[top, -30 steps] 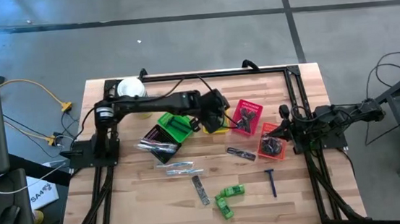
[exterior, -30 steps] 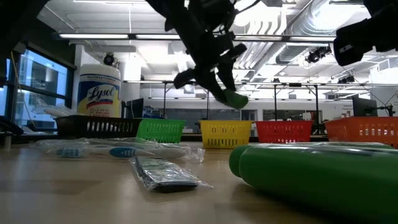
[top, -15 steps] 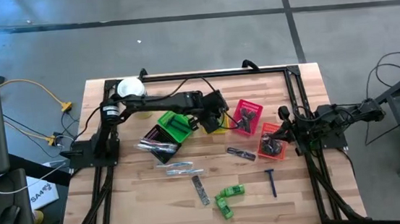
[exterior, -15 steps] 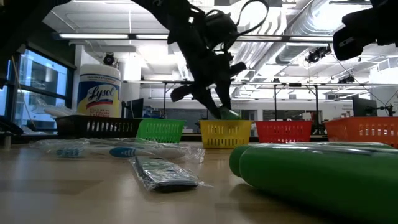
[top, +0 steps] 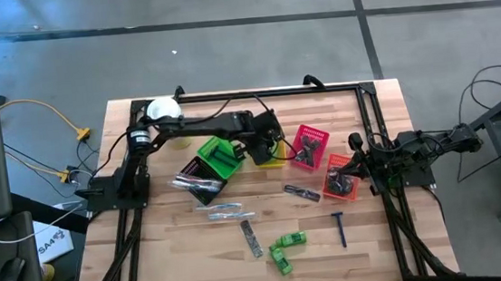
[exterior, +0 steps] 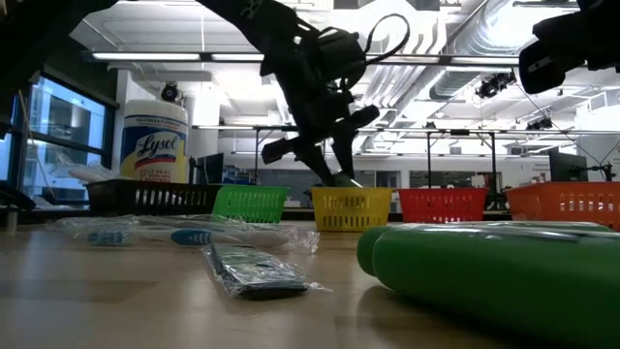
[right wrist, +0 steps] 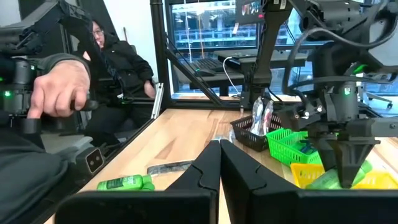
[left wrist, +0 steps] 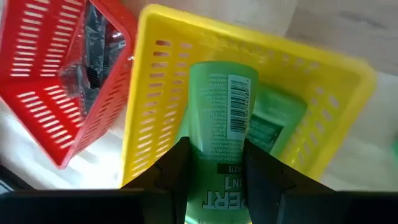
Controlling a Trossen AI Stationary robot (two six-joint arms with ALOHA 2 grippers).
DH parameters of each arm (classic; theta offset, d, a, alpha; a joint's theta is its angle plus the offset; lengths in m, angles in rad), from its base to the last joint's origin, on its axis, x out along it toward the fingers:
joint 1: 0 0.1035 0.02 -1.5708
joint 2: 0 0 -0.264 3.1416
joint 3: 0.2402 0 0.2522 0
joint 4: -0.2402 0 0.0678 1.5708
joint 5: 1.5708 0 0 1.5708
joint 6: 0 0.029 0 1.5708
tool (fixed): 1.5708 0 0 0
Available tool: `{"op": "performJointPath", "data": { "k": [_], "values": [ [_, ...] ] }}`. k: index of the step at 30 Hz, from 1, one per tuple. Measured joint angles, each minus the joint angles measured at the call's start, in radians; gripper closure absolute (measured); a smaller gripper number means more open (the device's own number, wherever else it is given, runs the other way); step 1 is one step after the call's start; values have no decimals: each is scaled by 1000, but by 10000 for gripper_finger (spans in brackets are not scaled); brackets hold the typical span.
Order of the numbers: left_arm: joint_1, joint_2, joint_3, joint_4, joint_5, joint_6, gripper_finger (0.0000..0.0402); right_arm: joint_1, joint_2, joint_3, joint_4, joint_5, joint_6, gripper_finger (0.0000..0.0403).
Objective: Pick & Place Travel size toiletries
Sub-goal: Put the left green bottle shampoo into the yellow bin
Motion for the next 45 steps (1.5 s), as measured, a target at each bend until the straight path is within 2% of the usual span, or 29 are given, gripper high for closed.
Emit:
{"op": "performJointPath", "data": {
  "k": [5, 12, 20, 40, 45],
  "values": [
    [9, 0, 0, -6, -4, 7, 291, 0, 0, 0, 0, 0, 0, 401],
    [8, 0, 0, -5, -5, -20, 266, 0, 0, 1, 0, -1, 0, 401],
    [7, 0, 0, 13, -5, -88, 247, 0, 0, 1, 0, -52, 13, 401],
    [8, 10, 0, -21, -30, -126, 242, 0, 0, 1, 1, -51, 26, 401],
    [8, 24, 2, -31, -59, -123, 206, 0, 0, 1, 1, -51, 26, 401]
  ]
}}
